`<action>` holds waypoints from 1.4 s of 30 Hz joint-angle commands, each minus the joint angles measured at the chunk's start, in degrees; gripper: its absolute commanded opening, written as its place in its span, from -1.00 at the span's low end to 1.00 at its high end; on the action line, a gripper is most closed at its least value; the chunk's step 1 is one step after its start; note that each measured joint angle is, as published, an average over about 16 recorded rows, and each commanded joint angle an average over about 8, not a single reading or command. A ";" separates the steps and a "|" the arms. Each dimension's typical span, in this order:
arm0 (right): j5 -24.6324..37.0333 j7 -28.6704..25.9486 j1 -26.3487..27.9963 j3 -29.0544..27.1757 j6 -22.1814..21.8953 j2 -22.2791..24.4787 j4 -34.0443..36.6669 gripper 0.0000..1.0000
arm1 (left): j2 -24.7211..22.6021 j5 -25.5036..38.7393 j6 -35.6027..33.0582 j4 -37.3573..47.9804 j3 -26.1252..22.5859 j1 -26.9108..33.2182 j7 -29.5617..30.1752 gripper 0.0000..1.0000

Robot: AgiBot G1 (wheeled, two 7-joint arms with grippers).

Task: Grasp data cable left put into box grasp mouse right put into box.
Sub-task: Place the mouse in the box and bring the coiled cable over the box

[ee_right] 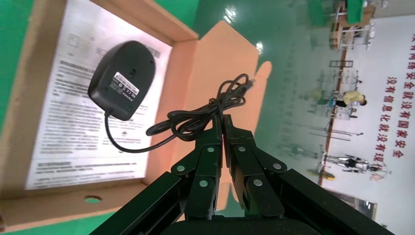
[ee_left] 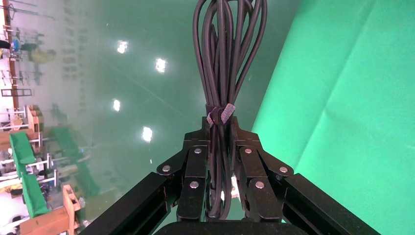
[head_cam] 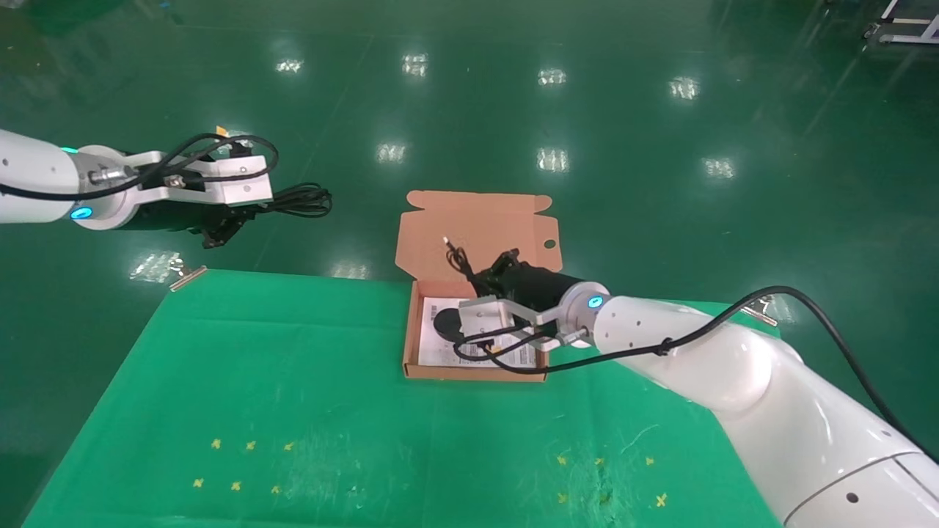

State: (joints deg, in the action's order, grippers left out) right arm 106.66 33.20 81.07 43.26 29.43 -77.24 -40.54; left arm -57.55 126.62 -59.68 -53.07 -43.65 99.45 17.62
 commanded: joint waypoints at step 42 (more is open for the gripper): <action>1.00 1.45 4.13 13.97 -6.41 -1.14 2.89 1.00 | 0.06 -0.25 -0.30 -0.93 -0.25 -1.53 0.45 -1.00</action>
State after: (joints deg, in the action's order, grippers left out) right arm 106.92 34.17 85.00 56.84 23.35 -78.30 -37.82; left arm -57.52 126.36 -59.91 -53.97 -43.89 97.89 18.09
